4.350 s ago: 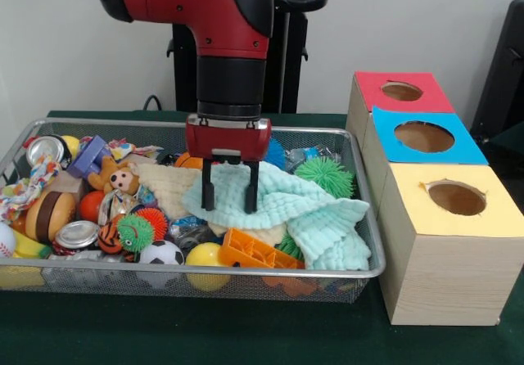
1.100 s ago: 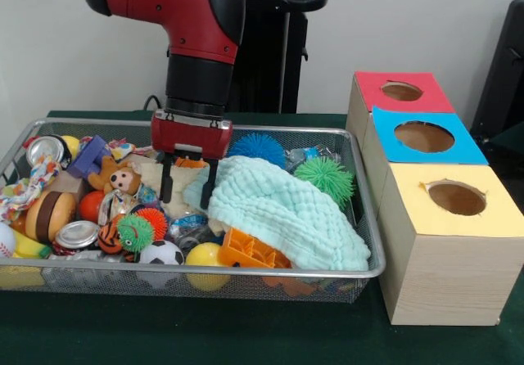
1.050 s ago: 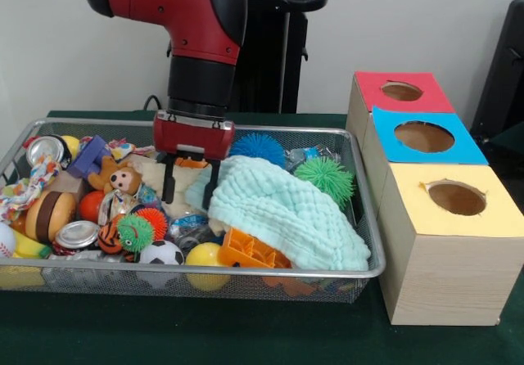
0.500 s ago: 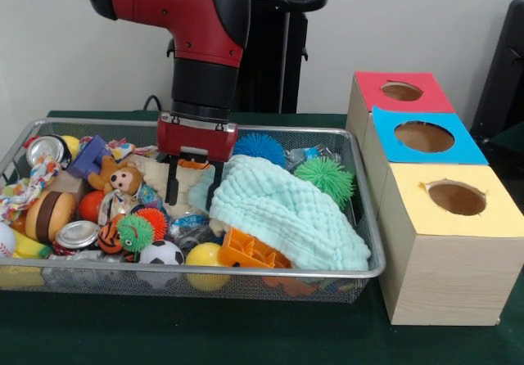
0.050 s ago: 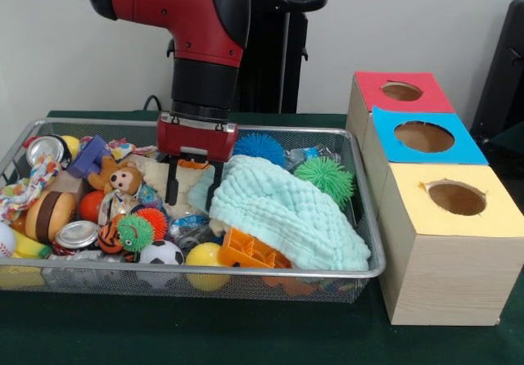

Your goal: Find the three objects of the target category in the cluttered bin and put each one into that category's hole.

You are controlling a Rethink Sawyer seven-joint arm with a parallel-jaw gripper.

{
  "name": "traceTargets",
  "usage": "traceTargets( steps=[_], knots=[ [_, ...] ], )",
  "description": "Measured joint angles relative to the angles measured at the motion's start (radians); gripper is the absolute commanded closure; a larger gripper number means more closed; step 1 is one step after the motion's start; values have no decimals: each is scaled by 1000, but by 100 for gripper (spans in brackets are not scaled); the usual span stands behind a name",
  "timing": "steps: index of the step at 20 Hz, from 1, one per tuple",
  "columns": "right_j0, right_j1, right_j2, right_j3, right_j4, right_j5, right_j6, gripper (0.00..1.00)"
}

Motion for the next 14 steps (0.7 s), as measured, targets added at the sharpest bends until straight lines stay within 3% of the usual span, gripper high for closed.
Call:
traceTargets(
  steps=[14],
  knots=[
    [-13,7,0,0,71,-31,0,0]
  ],
)
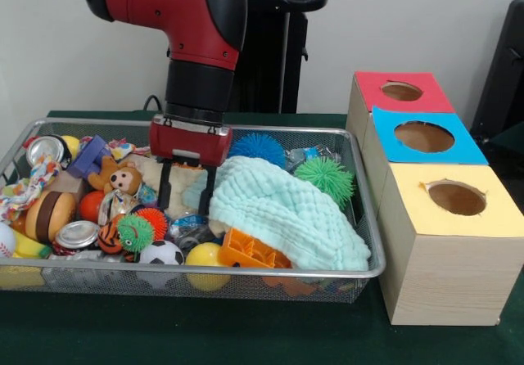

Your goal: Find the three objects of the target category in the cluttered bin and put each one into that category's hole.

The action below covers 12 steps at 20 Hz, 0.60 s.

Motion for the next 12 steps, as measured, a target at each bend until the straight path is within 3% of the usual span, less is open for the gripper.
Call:
traceTargets(
  steps=[12],
  knots=[
    [-5,14,0,0,25,-27,0,0]
  ],
)
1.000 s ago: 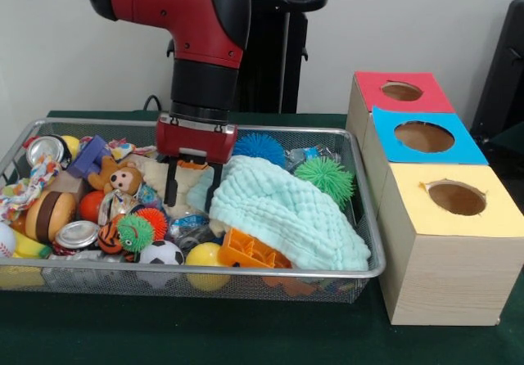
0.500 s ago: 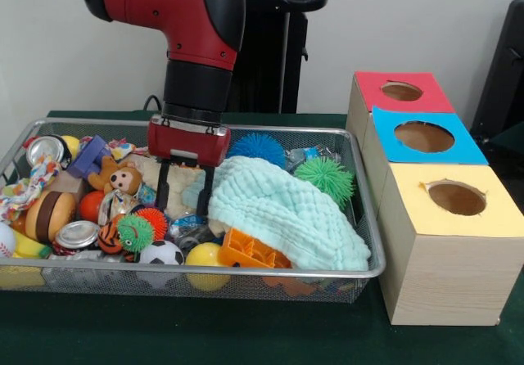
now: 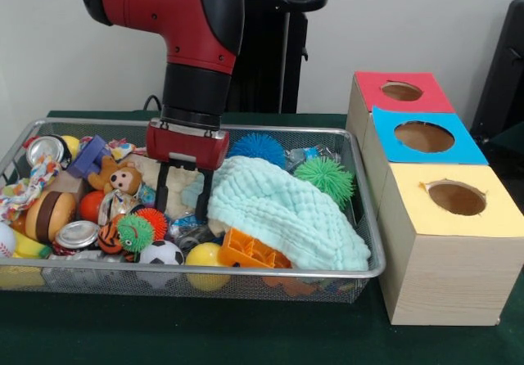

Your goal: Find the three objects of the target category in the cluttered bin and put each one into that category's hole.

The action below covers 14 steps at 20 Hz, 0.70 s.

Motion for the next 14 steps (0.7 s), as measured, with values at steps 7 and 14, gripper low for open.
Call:
traceTargets(
  steps=[7,14],
  knots=[
    [6,-5,-4,0,0,-9,0,0],
    [7,-5,-4,0,3,-11,0,0]
  ],
)
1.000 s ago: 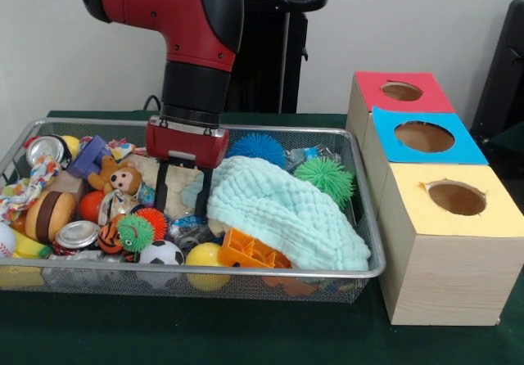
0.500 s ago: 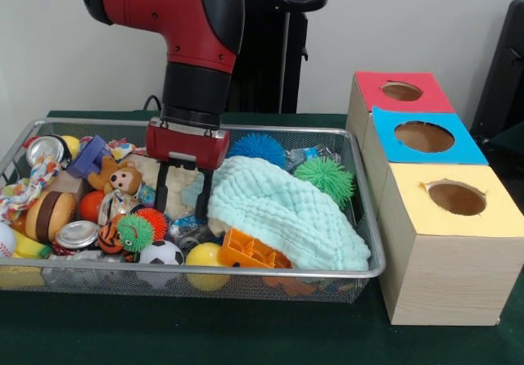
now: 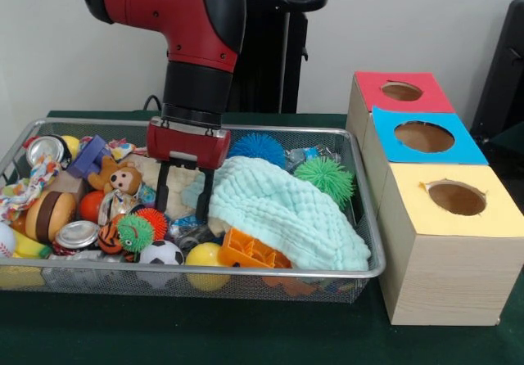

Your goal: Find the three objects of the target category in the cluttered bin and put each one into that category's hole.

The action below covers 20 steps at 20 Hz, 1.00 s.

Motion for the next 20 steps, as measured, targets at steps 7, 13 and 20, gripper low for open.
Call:
traceTargets(
  steps=[7,13,20],
  knots=[
    [12,0,-4,0,6,-6,0,0],
    [14,2,-4,0,6,-6,0,0],
    [20,10,-4,0,9,-6,0,0]
  ],
)
